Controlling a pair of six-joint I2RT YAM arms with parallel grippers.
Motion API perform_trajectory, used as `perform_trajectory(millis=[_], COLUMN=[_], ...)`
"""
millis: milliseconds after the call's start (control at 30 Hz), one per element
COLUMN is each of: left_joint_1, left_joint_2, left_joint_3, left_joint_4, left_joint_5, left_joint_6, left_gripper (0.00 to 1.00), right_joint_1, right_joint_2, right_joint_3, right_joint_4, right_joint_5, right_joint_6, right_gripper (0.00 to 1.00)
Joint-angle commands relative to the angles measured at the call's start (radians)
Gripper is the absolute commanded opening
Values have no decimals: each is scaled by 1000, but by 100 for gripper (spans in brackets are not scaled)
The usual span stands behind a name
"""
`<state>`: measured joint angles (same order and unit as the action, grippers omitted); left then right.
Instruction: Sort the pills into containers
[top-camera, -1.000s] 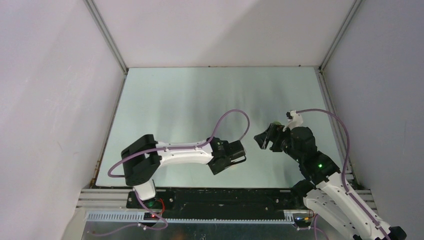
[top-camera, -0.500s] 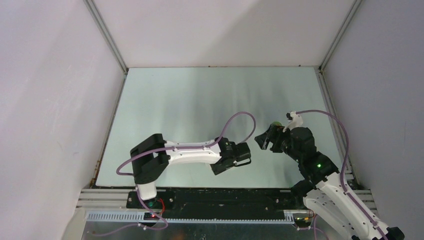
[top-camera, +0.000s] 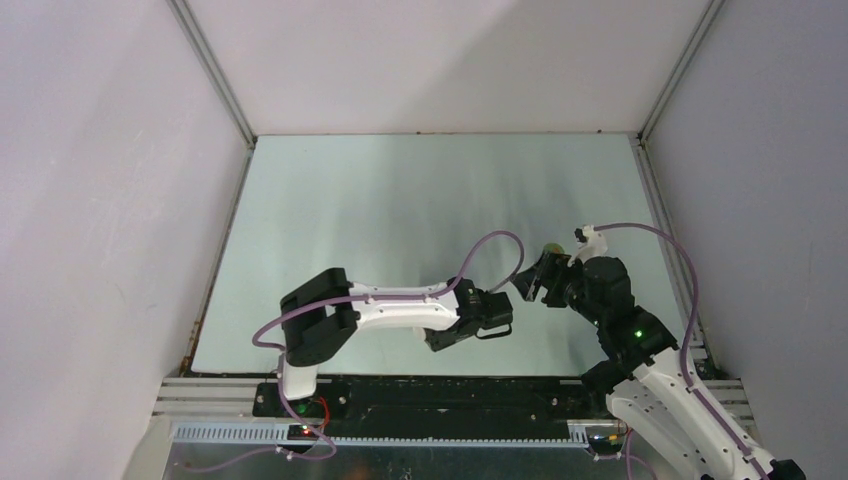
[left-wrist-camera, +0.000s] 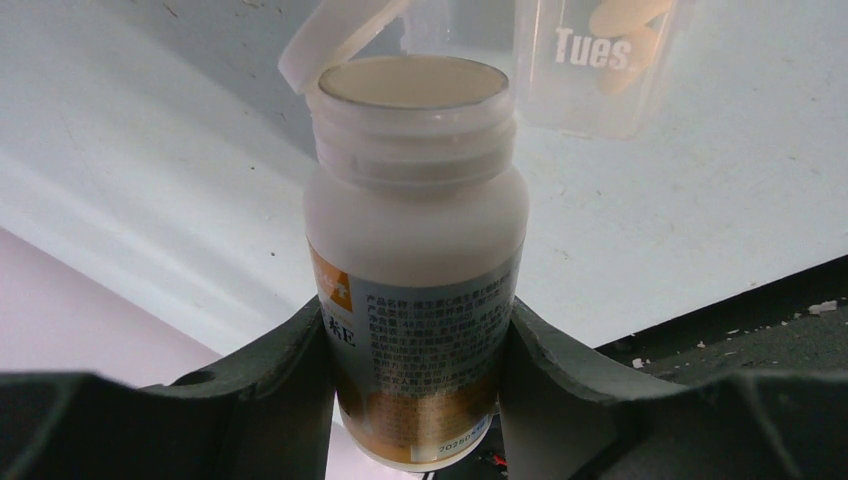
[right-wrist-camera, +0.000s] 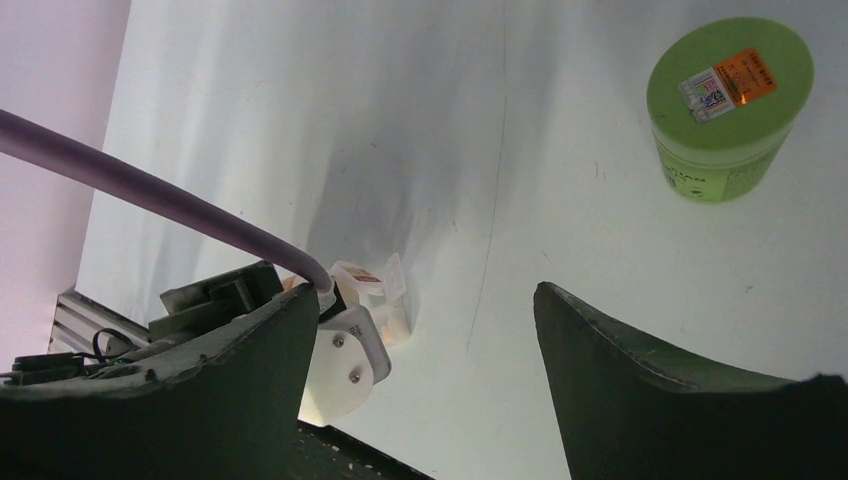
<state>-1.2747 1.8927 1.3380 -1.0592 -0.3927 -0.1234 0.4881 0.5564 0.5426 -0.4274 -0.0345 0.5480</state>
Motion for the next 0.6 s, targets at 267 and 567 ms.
perform_trajectory(millis=[267, 567], left_joint_1=[-29, -36], left_joint_2=[66, 96], left_joint_3=[107, 133], left_joint_4=[-116, -170], left_joint_5=[-102, -113], left_joint_6=[-16, -22], left_gripper=[0, 0], right_joint_1=[-17, -23], right_joint_2=[-25, -22], right_joint_3=[-12, -21], right_joint_4=[38, 46], right_joint_5=[-24, -35], right_joint_6=[8, 10], right_gripper=[83, 83])
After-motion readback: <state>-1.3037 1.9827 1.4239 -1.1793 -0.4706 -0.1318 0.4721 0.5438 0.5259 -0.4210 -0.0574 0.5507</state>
